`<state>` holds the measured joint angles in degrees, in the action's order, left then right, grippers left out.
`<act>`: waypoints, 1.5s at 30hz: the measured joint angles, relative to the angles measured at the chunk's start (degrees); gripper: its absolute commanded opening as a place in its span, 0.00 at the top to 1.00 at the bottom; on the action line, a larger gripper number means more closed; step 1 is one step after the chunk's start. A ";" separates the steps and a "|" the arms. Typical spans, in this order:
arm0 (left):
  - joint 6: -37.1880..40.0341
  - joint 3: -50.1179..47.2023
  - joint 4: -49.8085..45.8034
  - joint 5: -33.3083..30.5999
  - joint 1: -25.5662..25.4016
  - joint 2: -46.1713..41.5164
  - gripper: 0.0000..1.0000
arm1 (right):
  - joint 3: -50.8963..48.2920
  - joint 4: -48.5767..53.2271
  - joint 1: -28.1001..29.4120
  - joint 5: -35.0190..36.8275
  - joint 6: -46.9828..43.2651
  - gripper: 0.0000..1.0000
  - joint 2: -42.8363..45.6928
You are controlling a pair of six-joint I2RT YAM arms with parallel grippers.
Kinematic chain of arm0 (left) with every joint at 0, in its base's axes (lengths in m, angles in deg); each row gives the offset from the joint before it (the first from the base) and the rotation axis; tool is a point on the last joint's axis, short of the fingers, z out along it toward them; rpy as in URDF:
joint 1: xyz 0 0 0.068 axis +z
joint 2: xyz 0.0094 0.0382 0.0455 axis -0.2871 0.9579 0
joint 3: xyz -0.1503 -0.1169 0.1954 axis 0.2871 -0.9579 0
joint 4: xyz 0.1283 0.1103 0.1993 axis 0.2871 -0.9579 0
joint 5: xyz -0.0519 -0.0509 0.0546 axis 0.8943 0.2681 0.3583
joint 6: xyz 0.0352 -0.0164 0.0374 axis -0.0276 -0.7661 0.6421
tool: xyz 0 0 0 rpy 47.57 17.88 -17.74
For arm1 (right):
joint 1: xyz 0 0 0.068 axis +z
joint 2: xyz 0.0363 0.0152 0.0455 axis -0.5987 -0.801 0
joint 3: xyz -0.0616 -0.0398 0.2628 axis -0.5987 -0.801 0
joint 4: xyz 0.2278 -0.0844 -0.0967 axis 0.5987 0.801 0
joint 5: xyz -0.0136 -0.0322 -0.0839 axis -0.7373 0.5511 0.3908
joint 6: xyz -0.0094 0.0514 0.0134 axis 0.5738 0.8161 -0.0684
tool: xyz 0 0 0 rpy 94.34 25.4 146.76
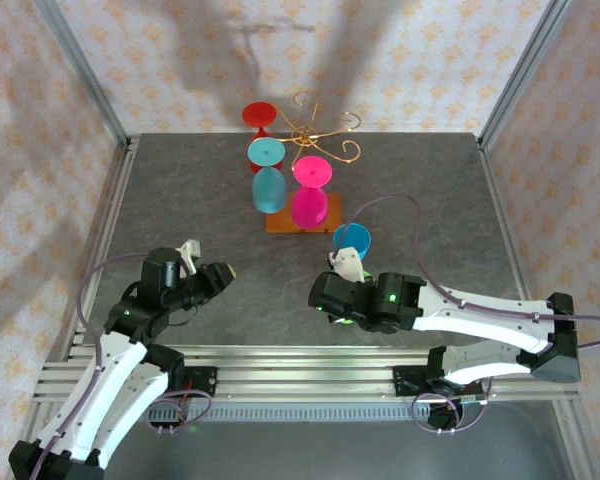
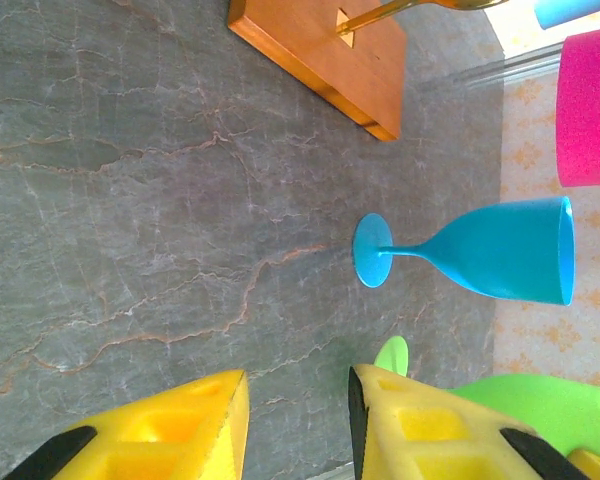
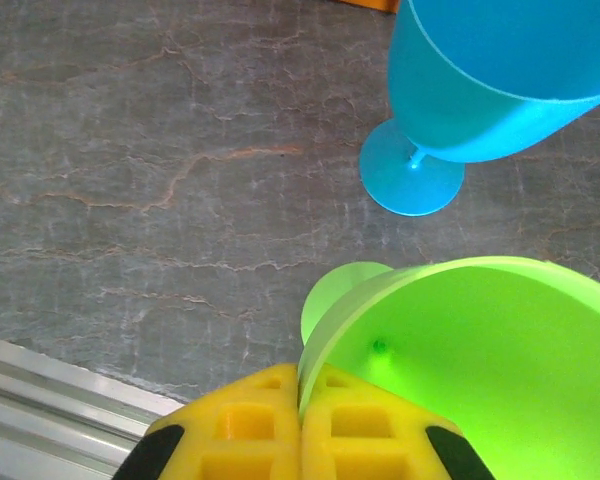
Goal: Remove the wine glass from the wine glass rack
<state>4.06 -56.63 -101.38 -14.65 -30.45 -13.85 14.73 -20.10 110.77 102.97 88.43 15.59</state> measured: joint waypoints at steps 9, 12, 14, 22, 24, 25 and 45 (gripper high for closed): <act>-0.02 0.00 0.13 -0.02 0.00 0.02 0.68 | -2.62 -0.39 -0.09 -0.02 0.61 1.00 -0.02; -0.02 0.00 0.15 0.00 0.00 0.02 0.68 | -3.17 -1.22 -0.72 -0.11 0.59 1.00 -0.02; -0.02 0.00 0.15 -0.02 0.00 0.13 0.68 | -3.72 -1.97 -1.46 -0.33 0.59 1.00 -0.02; 0.00 0.00 0.15 -0.02 0.00 0.11 0.68 | -4.96 -3.74 -3.43 -1.40 0.11 0.95 -0.09; -0.02 0.00 0.13 -0.02 0.00 0.11 0.68 | -4.96 -3.98 -3.45 -1.44 -0.09 0.93 -0.20; -0.02 0.00 0.13 -0.02 0.00 0.11 0.68 | -4.96 -4.04 -3.54 -1.44 -0.15 0.91 -0.31; 0.02 0.00 0.13 -0.02 0.00 0.11 0.68 | -0.63 -2.75 -3.72 -1.09 -1.86 0.70 -2.56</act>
<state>4.08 -56.63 -101.25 -14.67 -30.45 -13.74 14.10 -22.86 107.06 101.88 86.57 13.03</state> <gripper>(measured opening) 0.323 0.296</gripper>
